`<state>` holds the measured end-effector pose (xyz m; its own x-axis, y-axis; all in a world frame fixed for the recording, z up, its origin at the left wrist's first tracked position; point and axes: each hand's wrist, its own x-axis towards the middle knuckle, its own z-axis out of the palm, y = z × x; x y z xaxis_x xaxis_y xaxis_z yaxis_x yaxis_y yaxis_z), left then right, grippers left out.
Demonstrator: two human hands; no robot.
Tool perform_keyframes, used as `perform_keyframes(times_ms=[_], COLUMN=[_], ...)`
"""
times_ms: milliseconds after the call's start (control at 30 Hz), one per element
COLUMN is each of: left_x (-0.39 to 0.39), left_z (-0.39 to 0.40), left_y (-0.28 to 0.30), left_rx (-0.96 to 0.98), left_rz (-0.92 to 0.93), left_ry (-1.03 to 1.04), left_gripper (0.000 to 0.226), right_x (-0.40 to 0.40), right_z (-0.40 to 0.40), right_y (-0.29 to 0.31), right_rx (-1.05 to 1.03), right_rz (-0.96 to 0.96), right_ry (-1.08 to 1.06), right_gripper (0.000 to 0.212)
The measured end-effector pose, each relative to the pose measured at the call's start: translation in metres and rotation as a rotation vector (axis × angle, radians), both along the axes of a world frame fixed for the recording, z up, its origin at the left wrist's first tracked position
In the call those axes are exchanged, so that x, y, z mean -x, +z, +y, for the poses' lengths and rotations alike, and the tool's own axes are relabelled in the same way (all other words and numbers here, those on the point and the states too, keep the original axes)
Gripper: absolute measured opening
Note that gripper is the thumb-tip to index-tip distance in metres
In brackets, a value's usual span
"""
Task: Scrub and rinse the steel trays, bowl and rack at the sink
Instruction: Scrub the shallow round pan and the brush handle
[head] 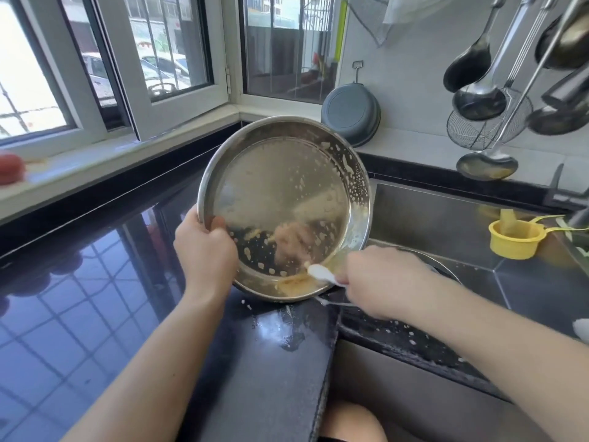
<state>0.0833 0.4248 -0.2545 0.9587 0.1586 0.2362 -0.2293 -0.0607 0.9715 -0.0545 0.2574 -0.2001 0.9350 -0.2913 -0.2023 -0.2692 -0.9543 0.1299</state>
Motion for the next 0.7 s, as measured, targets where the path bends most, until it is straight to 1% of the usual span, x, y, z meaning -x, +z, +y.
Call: perform_keyframes(times_ms=[33, 133, 200, 267, 333, 500, 567, 600, 633, 700], left_x=[0.003, 0.013, 0.015, 0.016, 0.019, 0.024, 0.024, 0.022, 0.019, 0.013], left_z=[-0.002, -0.008, -0.010, -0.011, -0.012, -0.014, -0.013, -0.011, -0.011, -0.009], left_y=[0.000, 0.006, 0.008, 0.007, 0.007, 0.004, 0.001, 0.000, -0.001, -0.002], left_rx=[-0.019, -0.039, -0.039, -0.014, 0.018, 0.077, 0.082, 0.080, 0.079, 0.090], left_rz=[-0.030, -0.100, -0.105, -0.095, -0.094, -0.091, -0.088, -0.080, -0.064, -0.007], left_ry=[0.009, -0.018, -0.034, -0.043, -0.037, 0.007, 0.018, 0.019, 0.017, 0.009], left_gripper=[0.026, 0.053, 0.066, 0.073, 0.075, 0.073, 0.072, 0.072, 0.072, 0.072], right_x=[0.000, -0.004, -0.007, -0.006, 0.000, 0.014, 0.014, 0.014, 0.017, 0.024], right_z=[-0.006, -0.022, -0.028, -0.026, -0.015, 0.020, 0.025, 0.026, 0.024, 0.013], right_y=[0.005, 0.022, 0.029, 0.027, 0.012, -0.017, -0.021, -0.022, -0.024, -0.028], right_rx=[0.064, 0.205, 0.289, 0.309, 0.220, -0.289, -0.438, -0.475, -0.485, -0.433], right_rz=[-0.005, -0.039, -0.113, -0.146, -0.122, -0.049, -0.055, -0.072, -0.091, -0.117], right_ry=[-0.010, -0.060, -0.078, -0.086, -0.087, -0.072, -0.048, -0.049, -0.051, -0.053], right_gripper=[0.032, 0.030, 0.029, 0.028, 0.028, 0.032, 0.044, 0.045, 0.042, 0.039])
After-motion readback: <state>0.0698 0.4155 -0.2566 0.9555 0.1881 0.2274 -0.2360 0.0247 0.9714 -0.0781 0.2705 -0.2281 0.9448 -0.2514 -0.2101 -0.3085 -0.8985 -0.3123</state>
